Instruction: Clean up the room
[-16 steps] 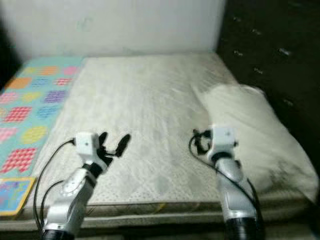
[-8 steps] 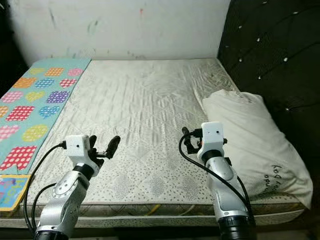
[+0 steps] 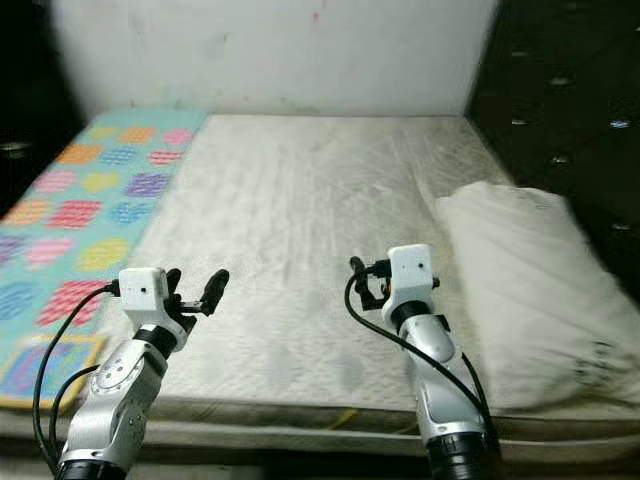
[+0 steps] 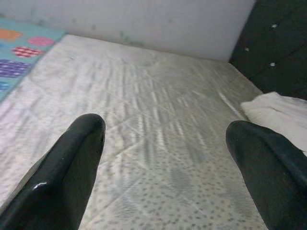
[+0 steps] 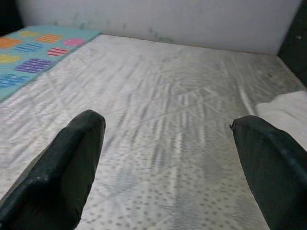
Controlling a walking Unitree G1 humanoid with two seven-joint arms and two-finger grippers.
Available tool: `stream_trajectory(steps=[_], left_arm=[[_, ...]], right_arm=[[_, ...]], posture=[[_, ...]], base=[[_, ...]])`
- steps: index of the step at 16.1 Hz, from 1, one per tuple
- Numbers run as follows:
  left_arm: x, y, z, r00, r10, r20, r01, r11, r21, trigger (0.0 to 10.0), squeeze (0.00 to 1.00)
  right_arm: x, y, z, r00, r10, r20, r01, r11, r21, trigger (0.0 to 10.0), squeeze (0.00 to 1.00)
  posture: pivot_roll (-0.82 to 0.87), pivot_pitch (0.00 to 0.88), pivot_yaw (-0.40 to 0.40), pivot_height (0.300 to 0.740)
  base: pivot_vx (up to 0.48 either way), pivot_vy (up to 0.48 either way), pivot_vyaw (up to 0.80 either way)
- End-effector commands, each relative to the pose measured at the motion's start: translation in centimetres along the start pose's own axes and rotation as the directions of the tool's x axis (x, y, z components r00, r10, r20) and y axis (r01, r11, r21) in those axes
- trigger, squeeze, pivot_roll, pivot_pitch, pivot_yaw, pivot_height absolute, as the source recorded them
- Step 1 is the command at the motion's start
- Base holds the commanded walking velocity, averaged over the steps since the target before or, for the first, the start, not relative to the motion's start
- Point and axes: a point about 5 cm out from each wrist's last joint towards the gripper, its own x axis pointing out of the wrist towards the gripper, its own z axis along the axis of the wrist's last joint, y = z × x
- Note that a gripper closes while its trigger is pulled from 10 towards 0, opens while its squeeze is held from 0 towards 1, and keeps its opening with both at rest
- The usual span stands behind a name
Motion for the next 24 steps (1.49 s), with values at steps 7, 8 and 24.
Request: stream_trajectory(steps=[7,8,24], left_arm=[[0.10,-0.31,-0.03,1.000,-0.010,-0.006,0.010,1.000,-0.002,10.0,0.00],[0.10,-0.29,-0.08,1.000,-0.009,-0.009,0.009,1.000,-0.002,10.0,0.00],[0.23,-0.70,0.13,0.999,-0.031,0.013,0.032,0.999,-0.013,10.0,0.00]], right_arm=[[-0.04,-0.47,0.12,1.000,-0.011,0.003,0.011,1.000,0.001,10.0,0.00],[-0.12,-0.41,0.05,1.000,-0.010,0.002,0.010,1.000,0.001,10.0,0.00],[-0.45,-0.41,-0.19,1.000,-0.020,-0.004,0.020,0.999,0.036,10.0,0.00]], posture=[[-0.16,0.000,0.007,0.740],[-0.16,0.000,0.006,0.740],[-0.17,0.000,0.009,0.740]], base=[[0.000,0.480,0.00],[0.000,0.480,0.00],[0.000,0.028,0.00]])
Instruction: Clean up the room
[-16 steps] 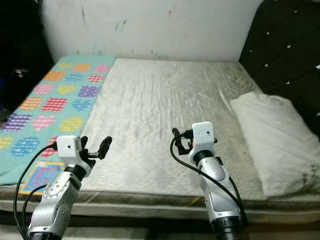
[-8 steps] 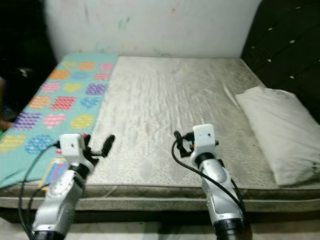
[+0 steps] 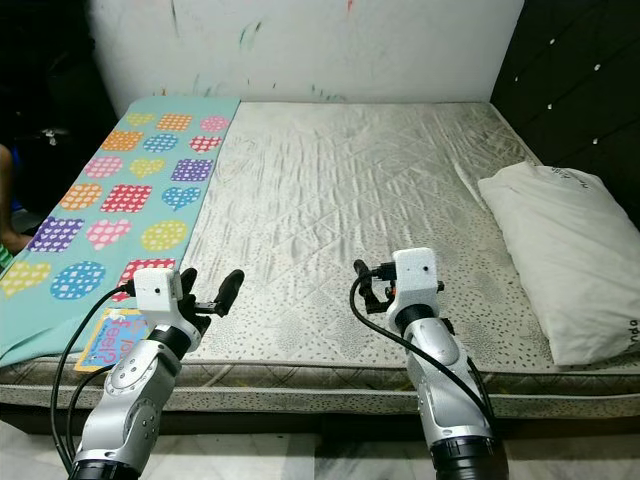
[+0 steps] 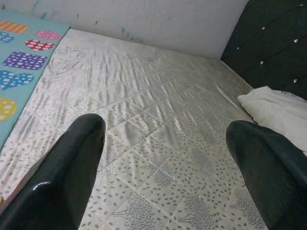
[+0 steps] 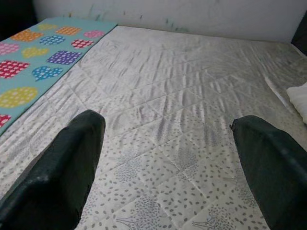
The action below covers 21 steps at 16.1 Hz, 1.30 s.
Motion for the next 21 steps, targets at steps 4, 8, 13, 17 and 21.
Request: stream_trajectory(steps=[4,8,13,17,21], left_arm=[[-0.2,0.5,0.5,1.000,0.014,0.012,-0.014,1.000,0.008,10.0,0.00],[-0.4,0.6,0.5,1.000,0.008,0.012,-0.008,1.000,0.010,10.0,0.00],[-0.3,0.1,0.6,1.000,-0.024,0.016,0.024,1.000,0.007,10.0,0.00],[-0.4,0.0,0.5,1.000,-0.027,0.015,0.027,1.000,0.006,10.0,0.00],[-0.4,0.0,0.3,1.000,-0.024,0.005,0.024,1.000,0.008,10.0,0.00]], right_arm=[[-0.7,0.2,0.4,0.998,-0.021,0.052,0.025,0.997,-0.071,10.0,0.00],[-1.2,0.4,-0.1,0.999,0.009,0.039,-0.007,0.998,-0.056,10.0,0.00],[-1.1,0.5,0.2,0.999,0.016,0.035,-0.015,1.000,-0.022,10.0,0.00],[-1.2,0.8,0.2,0.999,0.032,0.032,-0.031,0.999,-0.022,10.0,0.00],[-1.0,0.9,0.2,0.999,0.034,0.034,-0.034,0.999,-0.020,10.0,0.00]], posture=[[-0.17,0.000,0.013,0.740],[-0.17,0.000,0.013,0.740],[-0.17,0.000,0.013,0.740],[-0.17,0.000,0.011,0.740],[-0.17,0.000,0.011,0.740]], base=[[0.000,0.000,0.00],[0.000,0.000,0.00],[0.000,0.000,0.00],[0.000,0.000,0.00],[0.120,0.000,0.00]])
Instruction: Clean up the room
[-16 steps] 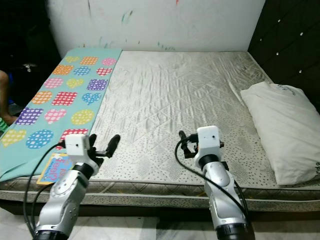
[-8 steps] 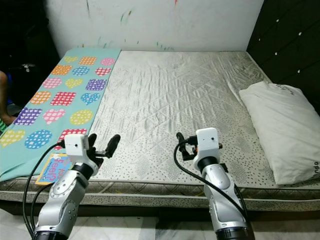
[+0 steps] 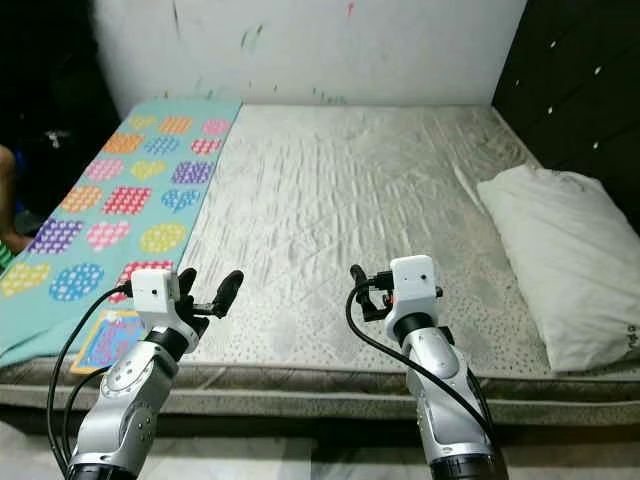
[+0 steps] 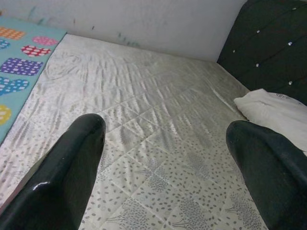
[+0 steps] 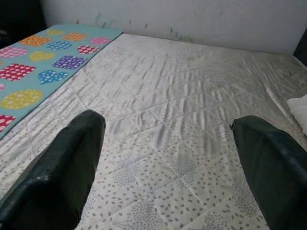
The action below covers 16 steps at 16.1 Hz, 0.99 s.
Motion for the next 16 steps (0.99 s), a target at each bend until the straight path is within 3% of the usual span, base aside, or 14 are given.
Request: stream_trajectory(steps=[1,6,16], left_arm=[[-0.07,0.09,0.06,1.000,0.008,-0.008,-0.008,1.000,0.009,10.0,0.00],[-0.09,-0.14,0.20,1.000,-0.012,0.008,0.012,1.000,0.007,10.0,0.00],[-0.08,-0.10,0.28,1.000,-0.016,0.010,0.016,1.000,0.008,10.0,0.00]], right_arm=[[0.09,0.23,0.43,1.000,0.014,0.012,-0.014,1.000,0.003,10.0,0.00],[0.13,0.23,0.46,1.000,0.016,0.012,-0.016,1.000,-0.004,10.0,0.00],[0.17,0.25,0.45,1.000,0.010,0.011,-0.010,1.000,-0.004,10.0,0.00]], posture=[[-0.16,0.000,0.011,0.740],[-0.16,0.000,0.008,0.740],[-0.17,0.000,0.011,0.740]], base=[[0.000,0.000,0.00],[0.112,0.000,0.00],[0.428,0.000,0.00]])
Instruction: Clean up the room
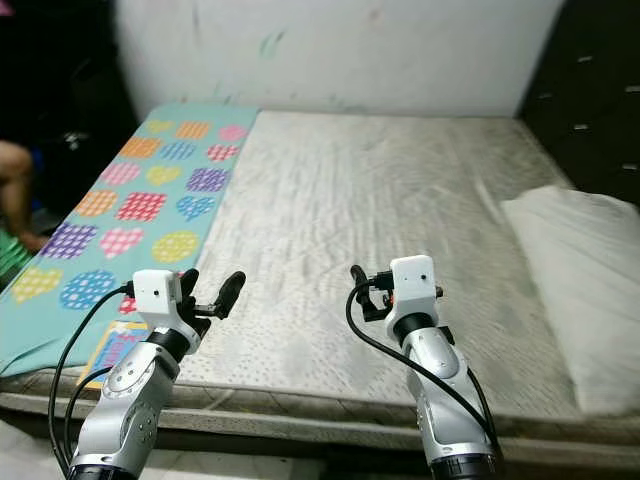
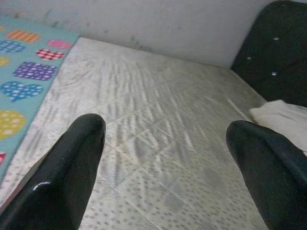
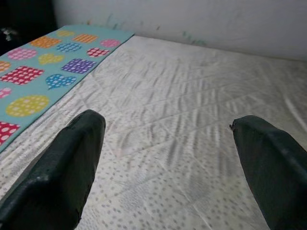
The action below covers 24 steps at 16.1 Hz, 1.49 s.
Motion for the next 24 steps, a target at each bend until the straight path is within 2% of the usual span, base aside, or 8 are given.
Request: stream_trajectory(steps=[1,3,11,24], left_arm=[[-0.05,0.05,0.35,1.000,-0.006,0.012,0.006,1.000,0.010,10.0,0.00],[-0.05,0.15,0.31,1.000,0.002,0.010,-0.002,1.000,0.011,10.0,0.00],[0.06,0.29,0.03,0.999,0.033,-0.007,-0.034,0.999,-0.023,10.0,0.00],[0.11,0.18,-0.02,1.000,0.023,-0.013,-0.023,0.999,-0.025,10.0,0.00]], right_arm=[[0.15,0.22,0.44,1.000,0.012,0.014,-0.012,1.000,-0.004,10.0,0.00],[0.16,0.23,0.43,1.000,0.013,0.013,-0.013,1.000,-0.004,10.0,0.00],[0.09,-0.06,0.25,1.000,0.004,0.006,-0.004,1.000,-0.006,10.0,0.00],[0.20,0.04,0.31,1.000,0.013,0.006,-0.013,1.000,0.007,10.0,0.00]], posture=[[-0.16,0.000,0.010,0.740],[-0.17,0.000,0.010,0.740],[-0.17,0.000,0.012,0.740],[-0.17,0.000,0.010,0.740]], base=[[0.382,0.000,0.00],[0.349,0.000,0.00],[0.000,0.032,0.00],[0.000,0.463,0.00]])
